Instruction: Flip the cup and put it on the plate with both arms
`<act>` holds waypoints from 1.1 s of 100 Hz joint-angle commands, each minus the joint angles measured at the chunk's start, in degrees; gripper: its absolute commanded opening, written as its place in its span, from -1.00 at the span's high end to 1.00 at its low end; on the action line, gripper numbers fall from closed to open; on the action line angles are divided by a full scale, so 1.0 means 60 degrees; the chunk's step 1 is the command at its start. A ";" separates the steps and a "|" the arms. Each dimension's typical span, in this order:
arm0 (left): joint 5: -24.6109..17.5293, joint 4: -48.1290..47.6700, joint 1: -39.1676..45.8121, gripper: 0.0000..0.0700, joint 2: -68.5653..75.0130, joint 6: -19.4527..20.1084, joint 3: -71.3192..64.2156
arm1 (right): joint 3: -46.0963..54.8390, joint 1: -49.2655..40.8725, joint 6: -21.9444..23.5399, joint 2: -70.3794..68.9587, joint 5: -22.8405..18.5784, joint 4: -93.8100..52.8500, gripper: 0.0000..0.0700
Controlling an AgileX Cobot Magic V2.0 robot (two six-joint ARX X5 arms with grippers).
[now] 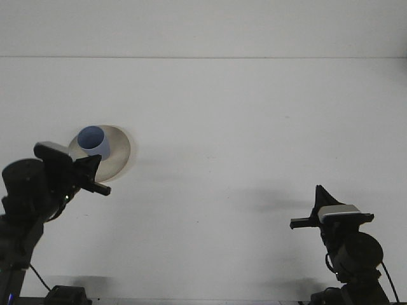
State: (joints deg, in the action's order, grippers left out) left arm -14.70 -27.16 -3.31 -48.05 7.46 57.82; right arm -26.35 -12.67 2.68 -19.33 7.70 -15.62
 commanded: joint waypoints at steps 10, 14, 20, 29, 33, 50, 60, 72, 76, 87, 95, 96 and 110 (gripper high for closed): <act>0.0721 0.3453 0.0062 0.96 0.2248 -0.0157 -0.3344 | 0.0011 0.0058 0.0543 0.0419 0.0018 0.0674 1.00; 0.0987 0.4076 0.0069 0.96 0.2718 -0.0280 -0.3956 | 0.0011 0.0058 0.0539 0.0437 0.0022 0.0860 1.00; 0.1264 0.4707 0.0069 0.97 0.3253 -0.0576 -0.4594 | 0.0011 0.0058 0.0550 0.0441 0.0011 0.1093 1.00; 0.1282 0.4903 0.0066 0.97 0.3654 -0.1035 -0.4903 | 0.0007 0.0058 0.0554 0.0441 0.0007 0.1300 1.00; 0.1282 0.4914 0.0066 0.96 0.3690 -0.1166 -0.4900 | 0.0007 0.0055 0.0576 0.0444 -0.0015 0.1315 1.00; 0.1279 0.5009 0.0066 0.96 0.3836 -0.1180 -0.4896 | 0.0007 0.0051 0.0557 0.0463 -0.0022 0.1326 1.00; 0.1279 0.5013 0.0066 0.96 0.3905 -0.1180 -0.4896 | 0.0007 0.0051 0.0557 0.0463 -0.0022 0.1326 1.00; 0.1279 0.5013 0.0066 0.96 0.3916 -0.1180 -0.4896 | 0.0007 0.0051 0.0557 0.0463 -0.0022 0.1326 1.00; 0.1279 0.5013 0.0066 0.96 0.3916 -0.1180 -0.4896 | 0.0007 0.0051 0.0557 0.0463 -0.0022 0.1326 1.00; 0.1279 0.5013 0.0066 0.96 0.3916 -0.1180 -0.4896 | 0.0007 0.0051 0.0557 0.0463 -0.0022 0.1326 1.00; 0.1282 0.5013 0.0066 0.96 0.3916 -0.1180 -0.4896 | 0.0007 0.0051 0.0557 0.0463 -0.0022 0.1326 1.00; 0.1279 0.5013 0.0066 0.96 0.3916 -0.1180 -0.4896 | 0.0007 0.0051 0.0557 0.0463 -0.0022 0.1326 1.00; 0.1282 0.5020 0.0066 0.96 0.3916 -0.1151 -0.4896 | 0.0007 0.0051 0.0557 0.0463 -0.0022 0.1326 1.00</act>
State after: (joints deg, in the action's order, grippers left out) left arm -7.29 2.37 -3.01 -24.51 0.64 27.75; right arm -26.24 -12.25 5.41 -16.62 7.57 -8.25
